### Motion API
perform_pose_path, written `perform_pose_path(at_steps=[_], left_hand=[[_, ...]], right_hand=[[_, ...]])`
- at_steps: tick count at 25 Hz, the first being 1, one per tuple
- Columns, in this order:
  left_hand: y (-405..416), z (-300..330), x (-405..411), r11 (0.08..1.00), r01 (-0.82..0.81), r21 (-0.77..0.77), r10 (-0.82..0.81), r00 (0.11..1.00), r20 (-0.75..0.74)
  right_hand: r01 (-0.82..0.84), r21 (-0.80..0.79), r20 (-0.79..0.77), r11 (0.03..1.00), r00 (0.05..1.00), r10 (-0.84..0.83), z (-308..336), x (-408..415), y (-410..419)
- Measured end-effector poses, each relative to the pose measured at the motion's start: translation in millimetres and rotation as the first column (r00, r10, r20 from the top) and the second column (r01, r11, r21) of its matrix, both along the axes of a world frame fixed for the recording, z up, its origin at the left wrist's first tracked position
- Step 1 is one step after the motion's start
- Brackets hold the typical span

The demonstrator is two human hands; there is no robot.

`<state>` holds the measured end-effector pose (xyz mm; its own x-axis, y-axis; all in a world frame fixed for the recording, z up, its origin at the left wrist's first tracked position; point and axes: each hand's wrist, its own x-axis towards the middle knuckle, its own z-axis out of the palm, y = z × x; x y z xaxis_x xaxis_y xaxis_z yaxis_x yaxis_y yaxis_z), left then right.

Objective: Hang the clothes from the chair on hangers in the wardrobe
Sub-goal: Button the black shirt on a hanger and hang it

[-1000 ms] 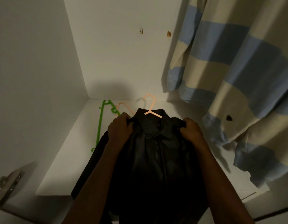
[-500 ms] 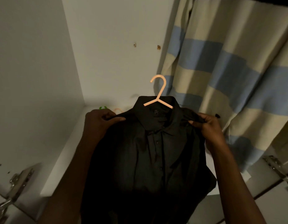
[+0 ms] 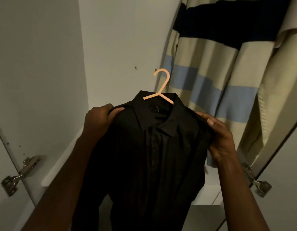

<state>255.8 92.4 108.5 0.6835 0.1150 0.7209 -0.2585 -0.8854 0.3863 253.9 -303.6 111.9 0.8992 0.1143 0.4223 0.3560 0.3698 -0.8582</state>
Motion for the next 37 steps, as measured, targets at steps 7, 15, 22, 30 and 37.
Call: perform_pose_path(at_steps=[7, 15, 22, 30, 37], left_hand=[[-32.1, 47.1, -72.1, 0.994, -0.043, 0.1, 0.022, 0.978, 0.207], [-40.9, 70.0, -106.5, 0.993, -0.104, 0.055, 0.082, 0.948, 0.308], [-30.1, 93.5, -123.4, 0.999, 0.021, 0.046, -0.035, 0.948, 0.315], [-2.4, 75.6, -111.9, 0.977, 0.215, 0.016, -0.214, 0.963, 0.166], [29.1, 113.7, -102.7, 0.905, 0.413, 0.102, -0.416, 0.909, 0.013]], right_hand=[[0.178, -0.433, 0.124, 0.883, 0.983, -0.137, 19.8, -41.6, -57.9], [0.207, -0.46, 0.214, 0.863, 0.97, -0.119, 67.4, -85.2, -66.3], [0.173, -0.321, 0.23, 0.931, 0.968, -0.101, 102.2, -107.0, -42.0], [0.203, -0.352, 0.171, 0.914, 0.974, -0.151, 93.0, -95.7, -27.7], [0.238, -0.539, 0.282, 0.808, 0.955, -0.093, 106.8, -99.8, -36.5]])
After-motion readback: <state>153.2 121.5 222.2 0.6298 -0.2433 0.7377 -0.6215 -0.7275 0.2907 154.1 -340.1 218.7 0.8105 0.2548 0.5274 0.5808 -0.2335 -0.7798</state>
